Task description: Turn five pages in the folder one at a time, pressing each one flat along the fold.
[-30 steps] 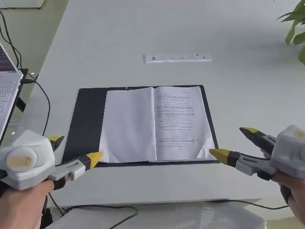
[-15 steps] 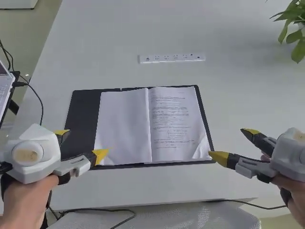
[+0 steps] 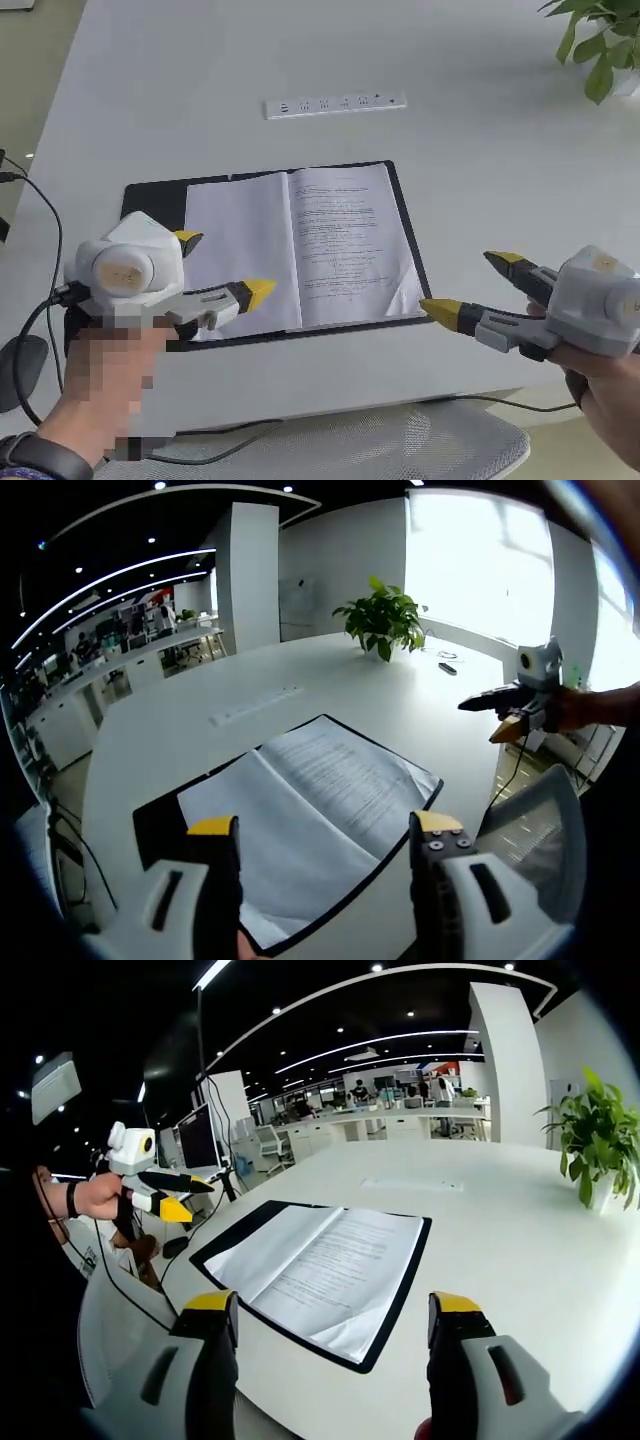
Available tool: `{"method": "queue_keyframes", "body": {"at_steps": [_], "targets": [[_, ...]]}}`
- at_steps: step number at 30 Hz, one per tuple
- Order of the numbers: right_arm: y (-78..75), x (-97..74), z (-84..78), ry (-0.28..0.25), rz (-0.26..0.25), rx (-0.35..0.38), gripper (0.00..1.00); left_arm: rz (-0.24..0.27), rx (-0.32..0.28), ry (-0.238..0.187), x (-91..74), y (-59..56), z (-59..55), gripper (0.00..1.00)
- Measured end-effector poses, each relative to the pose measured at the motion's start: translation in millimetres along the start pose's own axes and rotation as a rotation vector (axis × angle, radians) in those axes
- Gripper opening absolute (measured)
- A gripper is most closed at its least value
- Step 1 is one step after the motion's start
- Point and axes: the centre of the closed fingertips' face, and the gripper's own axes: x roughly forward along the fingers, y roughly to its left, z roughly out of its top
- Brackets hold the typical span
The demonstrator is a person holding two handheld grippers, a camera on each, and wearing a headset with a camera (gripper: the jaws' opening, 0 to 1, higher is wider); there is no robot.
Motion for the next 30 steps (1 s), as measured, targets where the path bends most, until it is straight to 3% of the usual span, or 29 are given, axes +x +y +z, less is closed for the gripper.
{"method": "queue_keyframes", "body": {"at_steps": [15, 21, 30], "targets": [[-3.8, -8.1, -10.5, 0.007, 0.006, 0.024, 0.74, -0.176, 0.094, 0.045, 76.9, -68.8, 11.1, 0.64], [-1.7, -11.1, -14.4, 0.005, 0.008, 0.039, 0.73, -0.236, 0.121, 0.073, 109.7, -101.9, 3.1, 0.62], [-9.2, -16.6, -16.4, 0.006, 0.008, 0.050, 0.72, -0.284, 0.126, 0.120, 145.7, -133.9, -13.7, 0.59]]}}
